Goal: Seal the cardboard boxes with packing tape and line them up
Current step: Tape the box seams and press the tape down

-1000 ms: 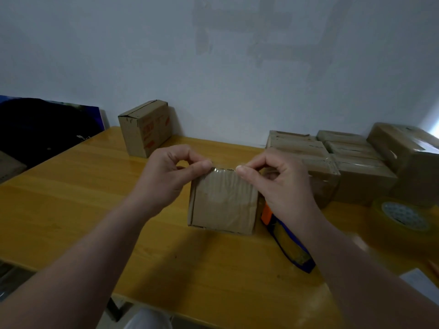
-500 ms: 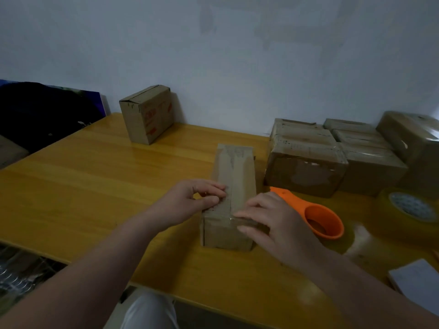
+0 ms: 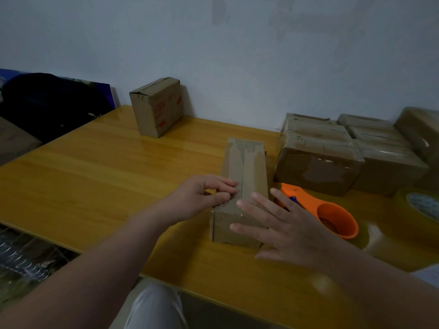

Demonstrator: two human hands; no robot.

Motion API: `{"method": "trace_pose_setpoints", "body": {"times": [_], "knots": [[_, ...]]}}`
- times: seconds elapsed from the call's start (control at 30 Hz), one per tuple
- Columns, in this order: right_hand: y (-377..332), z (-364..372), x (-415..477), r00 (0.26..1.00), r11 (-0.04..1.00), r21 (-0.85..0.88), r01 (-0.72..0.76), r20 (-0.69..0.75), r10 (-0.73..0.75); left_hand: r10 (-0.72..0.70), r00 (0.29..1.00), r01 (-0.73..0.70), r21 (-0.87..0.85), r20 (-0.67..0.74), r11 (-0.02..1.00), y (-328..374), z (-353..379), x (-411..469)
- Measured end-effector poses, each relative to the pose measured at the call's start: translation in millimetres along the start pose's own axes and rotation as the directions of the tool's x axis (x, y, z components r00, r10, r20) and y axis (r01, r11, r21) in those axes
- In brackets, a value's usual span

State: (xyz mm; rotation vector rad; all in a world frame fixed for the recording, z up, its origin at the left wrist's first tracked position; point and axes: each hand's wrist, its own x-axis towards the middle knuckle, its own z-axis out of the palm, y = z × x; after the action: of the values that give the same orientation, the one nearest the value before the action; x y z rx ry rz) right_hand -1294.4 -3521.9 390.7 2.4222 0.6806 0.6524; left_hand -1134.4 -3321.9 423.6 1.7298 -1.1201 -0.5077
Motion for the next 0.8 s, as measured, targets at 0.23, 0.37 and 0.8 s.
{"method": "trace_pose_setpoints", "body": {"times": [0.23,0.37,0.8], "knots": [[-2.1,-19.0,31.2,0.998,0.992,-0.123,0.022,-0.057,-0.029,0.031,0.999,-0.031,-0.052,0.013,0.998,-5.0,0.1,0.4],[-8.3,-3.4,36.7,0.999,0.942,-0.335,0.033,0.045,-0.019,0.051,0.999,-0.051,-0.030,0.014,0.998,-4.9,-0.6,-0.1],[-16.1,-4.0,36.5,0.960,0.872,-0.428,0.238,0.242,-0.143,0.025,1.000,-0.025,-0.016,0.019,1.000,-4.6,0.2,0.2]]}}
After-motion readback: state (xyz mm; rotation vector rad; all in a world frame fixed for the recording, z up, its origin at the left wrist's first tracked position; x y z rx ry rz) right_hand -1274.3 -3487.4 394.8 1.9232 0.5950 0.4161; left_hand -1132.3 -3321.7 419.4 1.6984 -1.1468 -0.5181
